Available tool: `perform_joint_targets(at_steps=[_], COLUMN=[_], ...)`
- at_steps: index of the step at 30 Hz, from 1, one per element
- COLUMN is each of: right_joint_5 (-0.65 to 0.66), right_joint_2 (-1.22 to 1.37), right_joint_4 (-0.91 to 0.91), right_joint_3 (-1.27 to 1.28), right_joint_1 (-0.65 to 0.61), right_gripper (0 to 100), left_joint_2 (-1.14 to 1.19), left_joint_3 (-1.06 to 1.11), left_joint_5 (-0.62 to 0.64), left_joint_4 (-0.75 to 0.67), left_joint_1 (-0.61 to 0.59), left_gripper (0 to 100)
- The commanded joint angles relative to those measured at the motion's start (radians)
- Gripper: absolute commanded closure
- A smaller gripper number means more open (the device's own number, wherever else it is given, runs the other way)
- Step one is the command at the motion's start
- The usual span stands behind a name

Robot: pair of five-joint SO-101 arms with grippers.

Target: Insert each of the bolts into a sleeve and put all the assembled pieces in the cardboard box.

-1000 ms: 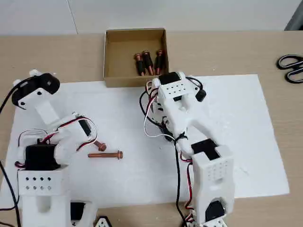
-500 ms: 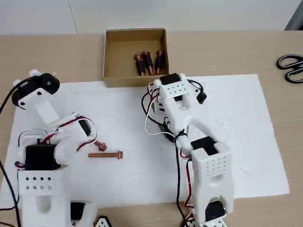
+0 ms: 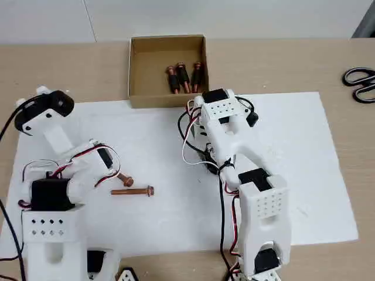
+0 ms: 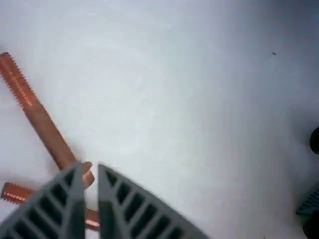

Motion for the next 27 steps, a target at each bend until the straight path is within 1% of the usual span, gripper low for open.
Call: perform_joint_targets(at_steps=[1,4,6,16,20,21,25,27], right_joint_5=[0.011,0.051,0.061,0.064,0.066,0.075,0.183,0.201], right_joint_2=[-0.007,-0.007,-0.005,-0.012,-0.107,-0.143,-0.271,-0.314], right_joint_4=[0.018,0.012,0.013,0.019,0.048,0.048,0.05,0.053], right_joint_3=[-0.052,-0.052,-0.052,-0.054,-0.091,-0.092,-0.089,-0.089], right_joint_1=[0.039,0.041,0.041,0.039,0.038,0.038,0.008,-0.007], right_gripper=[84.8,94.0,97.2,99.5,99.6,99.6,99.6,99.6], left_joint_2=[-0.005,-0.005,-0.005,-0.005,-0.005,-0.005,-0.005,-0.005], left_joint_3=[-0.027,-0.027,-0.027,-0.027,-0.028,-0.028,-0.038,-0.038], left_joint_5=[0.006,0.006,0.006,0.006,0.006,0.005,0.003,0.003], left_joint_4=[-0.002,-0.002,-0.002,0.0,0.0,0.0,0.0,-0.003], left_joint_1=[0.002,0.002,0.002,0.002,0.002,0.002,0.003,0.003], left_gripper=[99,99,99,99,99,99,99,99])
